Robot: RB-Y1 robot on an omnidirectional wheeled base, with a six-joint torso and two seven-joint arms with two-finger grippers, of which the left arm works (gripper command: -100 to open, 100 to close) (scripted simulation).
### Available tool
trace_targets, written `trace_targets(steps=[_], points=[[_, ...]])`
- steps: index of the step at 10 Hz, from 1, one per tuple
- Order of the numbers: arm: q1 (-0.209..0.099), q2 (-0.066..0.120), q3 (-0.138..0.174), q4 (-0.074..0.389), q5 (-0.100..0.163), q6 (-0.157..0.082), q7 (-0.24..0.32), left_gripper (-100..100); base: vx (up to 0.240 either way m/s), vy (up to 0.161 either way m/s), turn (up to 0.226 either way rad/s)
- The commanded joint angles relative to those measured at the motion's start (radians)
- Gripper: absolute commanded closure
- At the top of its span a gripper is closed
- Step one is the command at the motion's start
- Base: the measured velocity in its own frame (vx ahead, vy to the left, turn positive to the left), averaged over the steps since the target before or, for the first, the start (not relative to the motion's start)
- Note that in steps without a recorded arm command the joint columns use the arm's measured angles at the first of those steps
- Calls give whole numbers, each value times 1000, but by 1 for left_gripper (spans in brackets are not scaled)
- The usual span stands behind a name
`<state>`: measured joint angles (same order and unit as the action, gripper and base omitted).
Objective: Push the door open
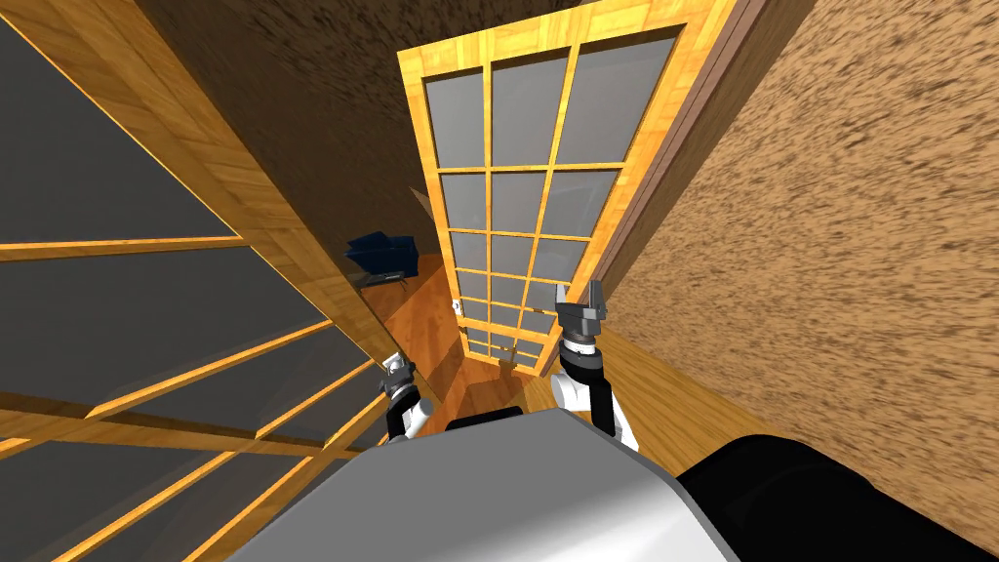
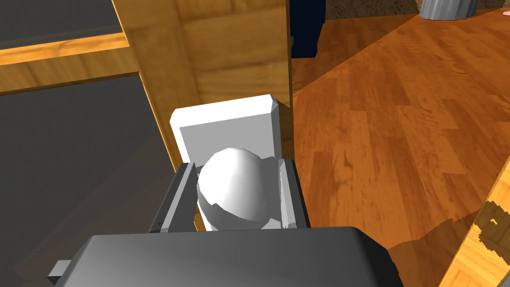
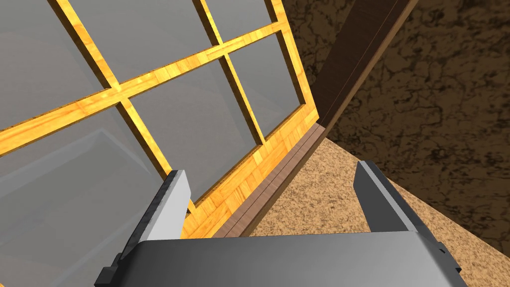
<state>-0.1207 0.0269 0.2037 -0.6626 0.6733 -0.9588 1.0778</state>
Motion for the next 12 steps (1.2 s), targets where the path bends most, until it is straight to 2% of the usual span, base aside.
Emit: trace_targets(steps=[1, 2, 3, 4, 6, 9, 10, 11, 12], points=[[-11, 21, 40, 16, 14, -27, -1, 100, 37, 19, -100], [-11, 21, 40, 16, 14, -27, -1, 100, 30, 27, -41], [-11, 21, 64, 14, 22, -32, -7, 100, 52, 42, -117], [-11, 21, 64, 14, 22, -32, -7, 100, 48, 35, -27], [-11, 20, 111, 10, 38, -43, -20, 100, 57, 46, -140], [-11, 20, 111, 10, 38, -43, -20, 100, 26, 32, -4], [-11, 18, 134, 9, 45, -48, -26, 100, 26, 17, -115], [-11, 18, 134, 9, 45, -48, -26, 100, 21, 20, -81], [-10, 17, 158, 7, 53, -54, -32, 100, 33, 31, -100]])
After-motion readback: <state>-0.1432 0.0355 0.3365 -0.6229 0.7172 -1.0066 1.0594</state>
